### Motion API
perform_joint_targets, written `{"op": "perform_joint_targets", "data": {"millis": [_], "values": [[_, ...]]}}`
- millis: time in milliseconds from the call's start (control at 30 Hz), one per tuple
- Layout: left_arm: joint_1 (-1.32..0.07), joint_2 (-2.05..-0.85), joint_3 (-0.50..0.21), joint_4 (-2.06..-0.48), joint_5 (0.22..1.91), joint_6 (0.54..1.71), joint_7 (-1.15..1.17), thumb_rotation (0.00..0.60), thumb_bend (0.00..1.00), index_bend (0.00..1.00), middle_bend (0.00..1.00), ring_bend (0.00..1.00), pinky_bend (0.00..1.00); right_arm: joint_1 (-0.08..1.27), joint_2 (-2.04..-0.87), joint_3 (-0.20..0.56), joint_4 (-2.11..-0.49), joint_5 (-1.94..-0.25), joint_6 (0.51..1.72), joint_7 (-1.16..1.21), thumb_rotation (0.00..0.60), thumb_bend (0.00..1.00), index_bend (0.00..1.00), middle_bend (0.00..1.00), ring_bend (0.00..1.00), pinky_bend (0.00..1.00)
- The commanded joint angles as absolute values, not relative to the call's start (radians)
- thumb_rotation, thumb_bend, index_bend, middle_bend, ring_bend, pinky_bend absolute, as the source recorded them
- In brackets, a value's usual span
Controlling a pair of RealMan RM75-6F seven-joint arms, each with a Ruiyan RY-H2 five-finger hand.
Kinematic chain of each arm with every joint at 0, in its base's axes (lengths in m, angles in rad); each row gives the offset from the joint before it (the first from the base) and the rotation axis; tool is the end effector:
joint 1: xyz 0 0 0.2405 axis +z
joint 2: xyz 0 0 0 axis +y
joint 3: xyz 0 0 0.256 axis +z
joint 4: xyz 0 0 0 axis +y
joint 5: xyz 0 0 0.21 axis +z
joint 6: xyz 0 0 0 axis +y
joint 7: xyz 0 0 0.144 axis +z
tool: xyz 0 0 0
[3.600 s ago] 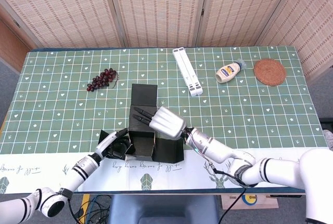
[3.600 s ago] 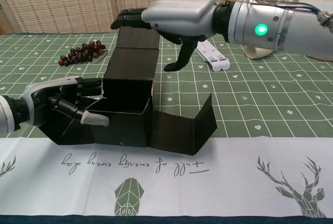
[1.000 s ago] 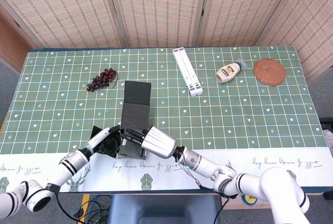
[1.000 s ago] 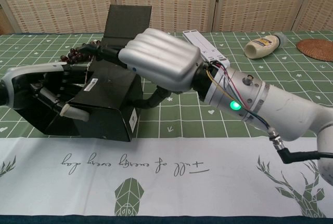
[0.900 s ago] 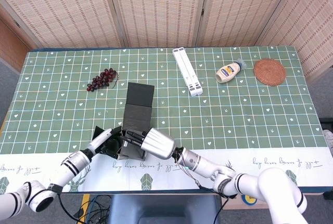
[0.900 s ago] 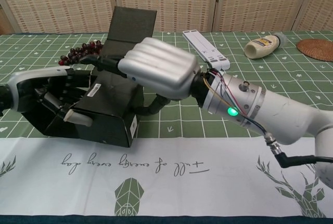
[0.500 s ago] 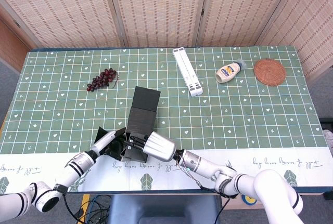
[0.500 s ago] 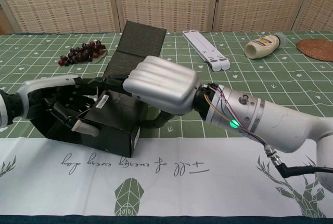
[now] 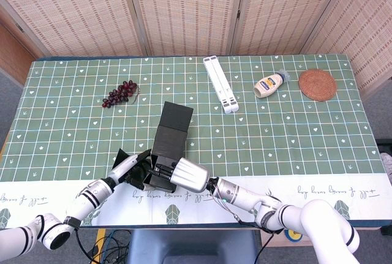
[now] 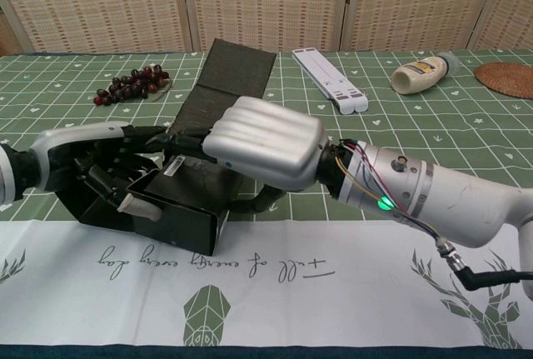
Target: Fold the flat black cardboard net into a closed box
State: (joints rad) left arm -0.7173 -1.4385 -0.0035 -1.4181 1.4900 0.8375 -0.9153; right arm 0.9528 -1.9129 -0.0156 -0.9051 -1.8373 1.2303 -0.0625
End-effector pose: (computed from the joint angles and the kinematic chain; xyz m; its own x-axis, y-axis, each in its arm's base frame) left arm -0.1916 0.3100 -0.0170 -0.2752 0.6922 0.6672 0.9123 -0.0310 0.4085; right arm -0.0634 -0.3091 -0.1033 0.5125 0.1769 0.8403 -0.2755 -0.8930 0.3560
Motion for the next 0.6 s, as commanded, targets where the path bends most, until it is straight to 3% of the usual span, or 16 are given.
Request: {"op": "perform_joint_targets", "data": {"millis": [33, 600], "values": [[-0.719, -1.437, -0.004, -1.419, 1.490, 0.834, -0.917, 0.600, 0.00, 0.11, 0.19, 0.41, 0.54, 0.953, -1.911, -0.016, -0.908, -1.837, 1.230, -0.065, 0.600, 0.25, 0.08, 0.23, 0.71, 0.97], [-0.720, -1.441, -0.008, -1.422, 1.489, 0.827, -0.911, 0.600, 0.00, 0.11, 0.19, 0.41, 0.54, 0.969, -1.877, -0.017, -0.951, -1.835, 1.194, -0.084, 0.600, 0.39, 0.15, 0.29, 0.73, 0.97]]}}
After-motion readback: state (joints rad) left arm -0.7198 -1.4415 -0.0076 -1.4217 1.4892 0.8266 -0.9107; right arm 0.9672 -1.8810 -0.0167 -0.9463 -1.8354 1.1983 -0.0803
